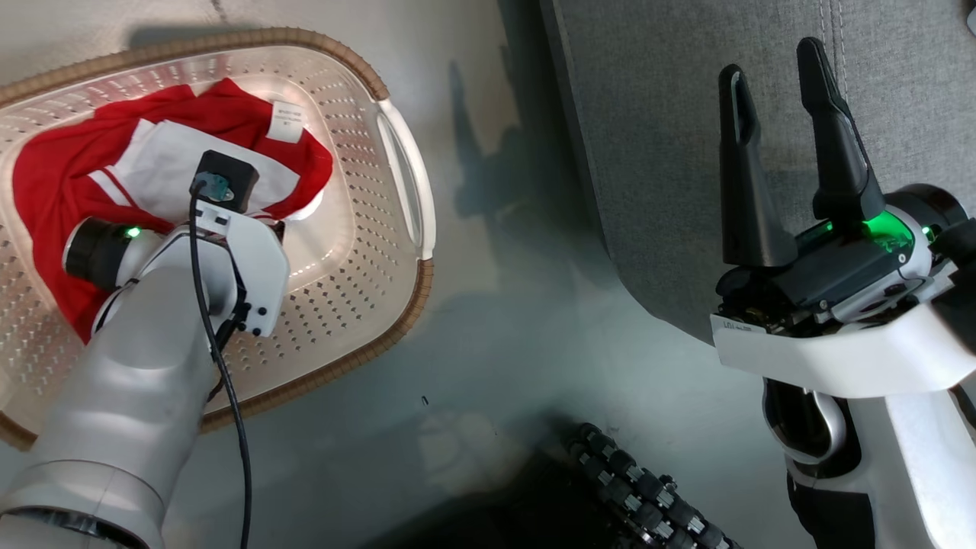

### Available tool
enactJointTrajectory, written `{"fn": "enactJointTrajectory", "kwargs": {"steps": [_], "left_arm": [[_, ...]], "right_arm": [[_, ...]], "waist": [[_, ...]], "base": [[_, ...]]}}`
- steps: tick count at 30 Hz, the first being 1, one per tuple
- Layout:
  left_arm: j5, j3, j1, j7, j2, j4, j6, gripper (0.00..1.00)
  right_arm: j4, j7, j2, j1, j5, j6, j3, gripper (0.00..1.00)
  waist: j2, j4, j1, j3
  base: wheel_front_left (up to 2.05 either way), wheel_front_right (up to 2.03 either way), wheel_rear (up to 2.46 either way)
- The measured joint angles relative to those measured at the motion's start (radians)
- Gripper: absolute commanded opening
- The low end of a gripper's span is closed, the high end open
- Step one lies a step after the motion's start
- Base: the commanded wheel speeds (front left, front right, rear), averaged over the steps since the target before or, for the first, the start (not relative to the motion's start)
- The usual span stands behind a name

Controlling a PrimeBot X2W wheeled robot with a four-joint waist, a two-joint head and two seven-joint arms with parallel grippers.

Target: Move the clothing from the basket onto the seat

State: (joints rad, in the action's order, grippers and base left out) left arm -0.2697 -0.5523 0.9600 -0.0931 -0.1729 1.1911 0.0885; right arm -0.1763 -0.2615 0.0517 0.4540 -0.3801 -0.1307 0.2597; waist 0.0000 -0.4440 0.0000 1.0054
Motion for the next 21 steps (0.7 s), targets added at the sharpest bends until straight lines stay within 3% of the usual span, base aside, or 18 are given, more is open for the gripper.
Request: {"fn": "enactJointTrajectory", "kwargs": {"steps": [6,7,8,9,15,21], "left_arm": [[-0.001,-0.008,0.019,-0.039,-0.010,0.056,-0.024,1.00],[-0.001,-0.009,0.022,-0.048,-0.012,0.061,-0.031,0.92],[0.001,-0.014,0.027,-0.059,-0.014,0.065,-0.034,0.50],[0.005,-0.018,0.029,-0.062,-0.017,0.068,-0.038,0.00],[0.023,-0.043,0.029,-0.062,-0.040,0.081,-0.064,0.00],[0.021,-0.044,0.027,0.077,-0.060,0.063,-0.068,0.00]], "right_arm": [[-0.012,0.000,-0.001,-0.018,-0.011,0.000,-0.003,1.00],[-0.014,0.000,-0.001,-0.021,-0.015,0.000,-0.004,1.00],[-0.015,0.000,-0.001,-0.026,-0.015,0.000,-0.004,1.00],[-0.016,0.000,-0.001,-0.029,-0.016,0.000,-0.005,1.00],[-0.023,0.000,-0.001,-0.033,-0.021,0.000,-0.007,1.00],[-0.010,0.000,-0.001,-0.023,-0.024,0.000,0.003,1.00]], "waist": [[0.0000,-0.010,0.0000,0.013],[0.0000,-0.010,0.0000,0.013],[0.0000,-0.010,0.0000,0.013],[0.0000,-0.011,0.0000,0.013],[0.0000,-0.013,0.0000,0.007],[0.0000,-0.022,0.0000,-0.020]], "base": [[0.00,0.00,0.00],[0.00,0.00,0.00],[0.00,0.00,0.00],[0.00,0.00,0.00],[0.00,0.00,0.00],[0.00,0.00,0.00]]}}
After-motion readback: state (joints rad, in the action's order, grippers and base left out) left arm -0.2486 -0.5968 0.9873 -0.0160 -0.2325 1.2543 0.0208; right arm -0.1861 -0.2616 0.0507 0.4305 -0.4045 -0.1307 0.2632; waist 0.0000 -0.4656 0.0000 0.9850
